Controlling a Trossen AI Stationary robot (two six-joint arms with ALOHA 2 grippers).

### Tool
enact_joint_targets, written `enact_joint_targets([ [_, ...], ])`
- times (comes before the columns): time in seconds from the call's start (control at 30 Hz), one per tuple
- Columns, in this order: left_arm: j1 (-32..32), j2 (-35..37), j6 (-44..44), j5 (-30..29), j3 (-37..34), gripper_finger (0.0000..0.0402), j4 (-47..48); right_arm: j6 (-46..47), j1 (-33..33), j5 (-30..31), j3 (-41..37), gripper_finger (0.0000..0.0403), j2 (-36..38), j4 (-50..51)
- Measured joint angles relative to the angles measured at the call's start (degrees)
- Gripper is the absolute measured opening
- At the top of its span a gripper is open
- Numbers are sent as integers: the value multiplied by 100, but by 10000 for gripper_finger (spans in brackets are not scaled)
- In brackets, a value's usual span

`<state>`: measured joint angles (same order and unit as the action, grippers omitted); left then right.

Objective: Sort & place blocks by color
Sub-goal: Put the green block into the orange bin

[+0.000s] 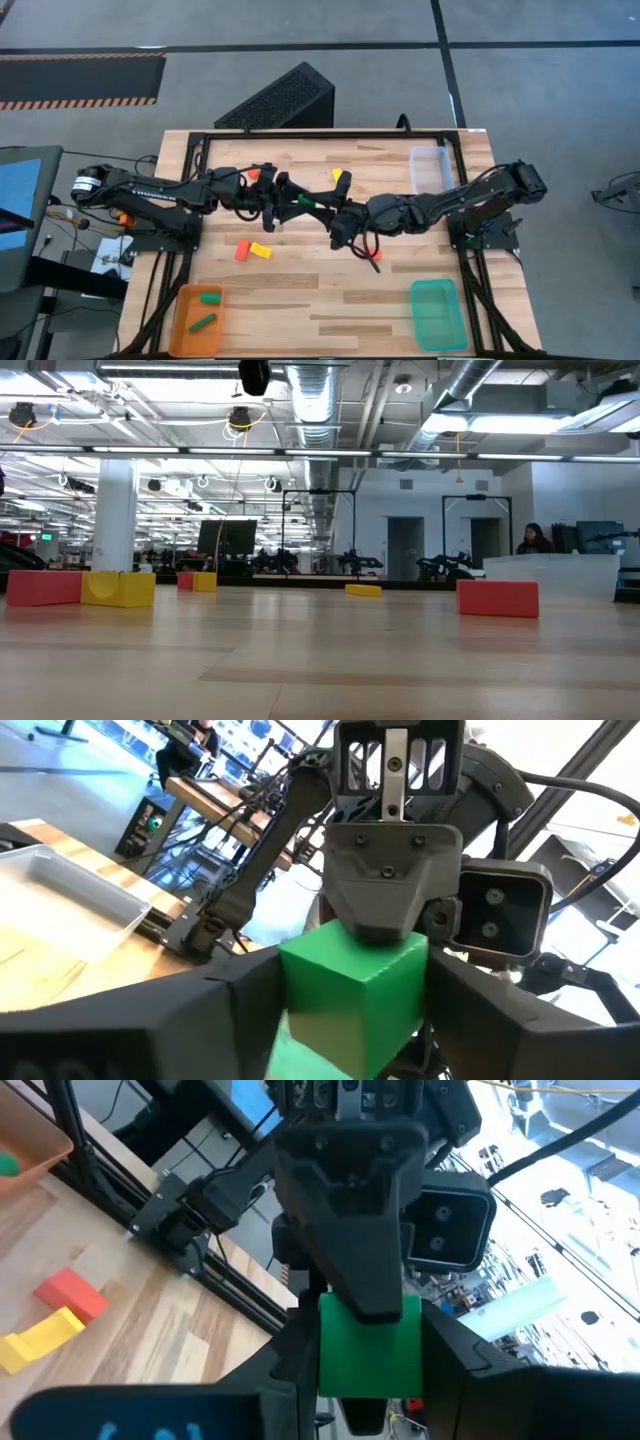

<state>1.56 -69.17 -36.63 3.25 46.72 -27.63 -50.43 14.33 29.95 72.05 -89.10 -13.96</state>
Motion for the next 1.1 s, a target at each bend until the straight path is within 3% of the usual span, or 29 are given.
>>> enact_joint_targets([
  [0.1, 0, 4, -39, 17, 0, 148, 6, 95, 42, 15, 0, 130, 0, 1],
  [0.2, 4, 4, -30, 44, 0, 148, 50, 484, 65, 20, 0, 153, -2, 19],
  [0.33, 23, 109, 12, 52, 8, 148, 477, 1891, 72, 179, 0, 207, -11, 87],
  [0.47, 207, 392, -19, -411, 13, 148, 1820, 3580, 115, 417, -7, 254, 36, 676],
  [0.6, 646, 824, -712, -969, 7, 148, 3521, 4890, 122, 473, 11, 270, 107, 1441],
  [0.7, 1365, 1084, -1785, -1000, 9, 148, 5017, 5841, 123, 468, -4, 269, 131, 2235],
  [0.83, 3007, 1235, -3577, -675, 4, 148, 6290, 7254, -19, 474, 7, 269, 158, 3564],
  [0.9, 3973, 1208, -4474, -599, 2, 148, 6498, 8074, -110, 469, -36, 269, 125, 4309],
  [1.0, 5282, 1085, -5675, -1076, 4, 148, 6418, 8898, -161, 327, -270, 269, 66, 4871],
  [1.1, 6058, 772, -6549, -1480, 4, 150, 6569, 9281, -115, -19, -536, 269, 67, 4789],
])
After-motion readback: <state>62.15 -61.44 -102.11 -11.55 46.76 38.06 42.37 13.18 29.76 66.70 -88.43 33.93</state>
